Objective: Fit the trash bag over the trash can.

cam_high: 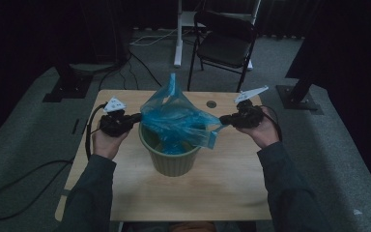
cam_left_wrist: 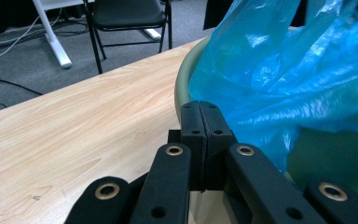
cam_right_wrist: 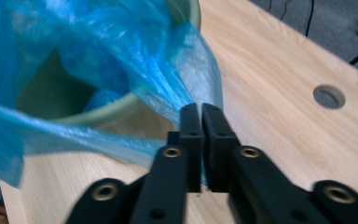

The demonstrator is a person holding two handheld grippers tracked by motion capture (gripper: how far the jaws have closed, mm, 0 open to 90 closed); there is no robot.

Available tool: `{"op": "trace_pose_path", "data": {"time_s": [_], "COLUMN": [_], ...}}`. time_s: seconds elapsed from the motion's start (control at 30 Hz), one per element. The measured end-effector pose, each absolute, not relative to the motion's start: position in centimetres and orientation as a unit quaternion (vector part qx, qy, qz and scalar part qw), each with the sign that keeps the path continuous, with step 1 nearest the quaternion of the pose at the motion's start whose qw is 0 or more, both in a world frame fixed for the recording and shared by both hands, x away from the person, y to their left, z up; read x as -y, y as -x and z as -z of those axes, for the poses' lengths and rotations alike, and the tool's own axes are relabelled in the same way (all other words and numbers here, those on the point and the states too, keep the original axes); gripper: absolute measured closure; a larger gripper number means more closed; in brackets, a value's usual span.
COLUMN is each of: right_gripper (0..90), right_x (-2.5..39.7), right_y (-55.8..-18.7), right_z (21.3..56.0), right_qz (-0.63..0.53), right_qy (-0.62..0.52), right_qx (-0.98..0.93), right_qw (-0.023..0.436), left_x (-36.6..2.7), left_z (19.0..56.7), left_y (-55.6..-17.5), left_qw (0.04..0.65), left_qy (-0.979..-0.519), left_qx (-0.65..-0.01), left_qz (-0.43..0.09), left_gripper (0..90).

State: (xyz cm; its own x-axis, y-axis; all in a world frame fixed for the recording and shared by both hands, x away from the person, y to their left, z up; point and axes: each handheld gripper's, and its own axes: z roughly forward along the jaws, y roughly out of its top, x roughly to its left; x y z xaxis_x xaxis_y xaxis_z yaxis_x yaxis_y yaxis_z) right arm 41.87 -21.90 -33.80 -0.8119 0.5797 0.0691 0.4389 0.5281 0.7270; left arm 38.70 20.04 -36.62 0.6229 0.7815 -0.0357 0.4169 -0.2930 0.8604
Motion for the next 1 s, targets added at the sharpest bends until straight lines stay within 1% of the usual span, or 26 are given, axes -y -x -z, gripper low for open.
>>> {"op": "trace_pose_path", "data": {"time_s": [0.07, 0.17, 0.33, 0.5, 0.67, 0.73, 0.77, 0.8, 0.9, 0.97, 1.0], "right_gripper": [77.8, 74.0, 72.2, 67.8, 64.6, 64.0, 64.7, 68.8, 85.1, 90.0, 90.0], "right_x": [21.7, 21.3, 20.1, 18.7, 17.9, 17.6, 17.4, 17.3, 17.0, 17.0, 17.1], "right_y": [-41.8, -41.8, -42.2, -43.3, -44.6, -45.1, -45.3, -45.5, -45.8, -46.0, -46.1], "right_z": [33.3, 32.5, 32.1, 32.6, 33.3, 33.5, 33.6, 33.6, 33.8, 33.8, 33.8], "right_qz": [-0.398, -0.413, -0.415, -0.414, -0.420, -0.428, -0.430, -0.428, -0.421, -0.420, -0.418], "right_qy": [-0.284, -0.275, -0.272, -0.275, -0.284, -0.287, -0.288, -0.288, -0.287, -0.293, -0.296], "right_qx": [-0.867, -0.863, -0.862, -0.862, -0.859, -0.855, -0.854, -0.855, -0.859, -0.857, -0.856], "right_qw": [0.095, 0.097, 0.100, 0.098, 0.076, 0.061, 0.054, 0.051, 0.054, 0.059, 0.062], "left_x": [-19.9, -19.7, -19.5, -19.5, -19.5, -19.5, -19.5, -19.5, -19.6, -19.8, -19.9], "left_z": [36.6, 36.5, 36.6, 36.6, 36.6, 36.6, 36.6, 36.7, 36.6, 36.6, 36.5], "left_y": [-38.7, -38.8, -39.0, -39.0, -39.1, -39.1, -39.1, -39.1, -39.0, -38.9, -38.9], "left_qw": [0.453, 0.452, 0.454, 0.454, 0.456, 0.456, 0.456, 0.456, 0.458, 0.459, 0.458], "left_qy": [-0.779, -0.780, -0.780, -0.779, -0.777, -0.777, -0.777, -0.777, -0.772, -0.769, -0.768], "left_qx": [-0.384, -0.382, -0.382, -0.383, -0.384, -0.384, -0.385, -0.385, -0.386, -0.388, -0.390], "left_qz": [-0.201, -0.201, -0.201, -0.201, -0.200, -0.201, -0.201, -0.202, -0.213, -0.218, -0.219], "left_gripper": [89.4, 89.3, 89.3, 89.3, 89.3, 89.3, 89.3, 89.3, 89.4, 89.5, 89.5]}}
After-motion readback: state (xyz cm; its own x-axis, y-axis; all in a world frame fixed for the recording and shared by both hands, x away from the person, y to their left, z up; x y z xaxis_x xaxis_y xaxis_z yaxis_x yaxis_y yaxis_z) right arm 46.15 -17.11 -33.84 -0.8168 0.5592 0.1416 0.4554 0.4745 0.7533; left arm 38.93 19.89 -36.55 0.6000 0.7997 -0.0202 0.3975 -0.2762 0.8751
